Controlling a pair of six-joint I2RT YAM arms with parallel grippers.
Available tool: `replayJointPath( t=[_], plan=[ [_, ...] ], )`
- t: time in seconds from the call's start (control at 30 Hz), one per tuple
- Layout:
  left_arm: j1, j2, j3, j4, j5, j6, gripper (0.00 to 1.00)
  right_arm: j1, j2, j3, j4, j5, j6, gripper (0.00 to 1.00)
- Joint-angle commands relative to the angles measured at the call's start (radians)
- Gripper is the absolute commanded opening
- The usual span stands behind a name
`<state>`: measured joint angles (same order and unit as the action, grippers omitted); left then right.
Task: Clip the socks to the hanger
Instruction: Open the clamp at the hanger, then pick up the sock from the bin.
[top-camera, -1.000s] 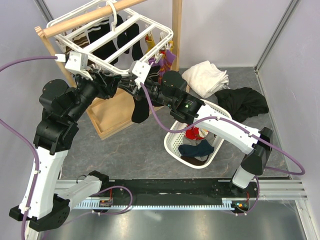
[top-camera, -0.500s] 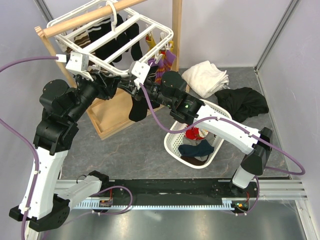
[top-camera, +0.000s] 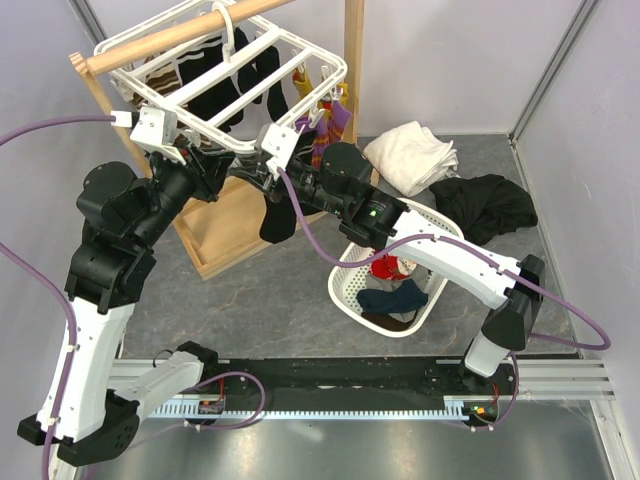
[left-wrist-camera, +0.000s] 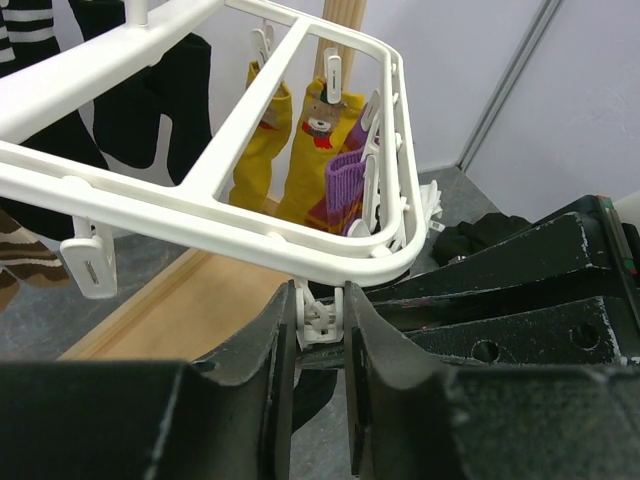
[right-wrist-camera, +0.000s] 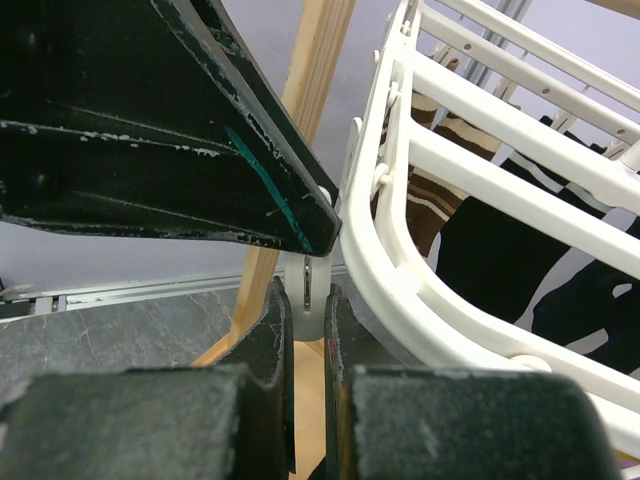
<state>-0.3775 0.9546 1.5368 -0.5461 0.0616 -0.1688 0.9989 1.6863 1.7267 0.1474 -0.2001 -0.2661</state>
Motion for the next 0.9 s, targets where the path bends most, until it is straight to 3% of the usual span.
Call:
replayJointPath(
  t=[0.0,0.07,0.17,0.2,0.3,0.47,0.67,0.87],
  plan=[
    [0.002,-0.002,-0.006,0.000,-0.034,0.031,0.18,0.018,-0.014,0.027,0.029,-0.024,0.011,0.08],
    [0.003,0.001,-0.006,0.000,-0.042,0.023,0.10,0.018,-0.023,0.020,0.027,-0.013,0.016,0.12],
    [0.002,0.000,-0.010,0.003,-0.057,0.011,0.02,0.018,-0.043,0.010,0.012,-0.002,0.030,0.27],
    [0.002,-0.004,-0.014,0.003,-0.057,0.006,0.02,0.018,-0.051,-0.005,0.012,0.010,0.036,0.35],
    [0.002,-0.007,-0.020,0.006,-0.098,-0.014,0.02,0.018,-0.089,-0.024,-0.024,0.034,0.059,0.48],
    [0.002,-0.011,-0.033,0.011,-0.124,-0.073,0.02,0.018,-0.189,-0.084,-0.141,0.088,0.109,0.64],
    [0.003,-0.017,-0.047,0.009,-0.137,-0.141,0.02,0.015,-0.319,-0.196,-0.352,0.255,0.182,0.74],
    [0.003,-0.022,-0.050,-0.002,-0.157,-0.156,0.02,-0.005,-0.408,-0.317,-0.601,0.412,0.313,0.76]
  ],
)
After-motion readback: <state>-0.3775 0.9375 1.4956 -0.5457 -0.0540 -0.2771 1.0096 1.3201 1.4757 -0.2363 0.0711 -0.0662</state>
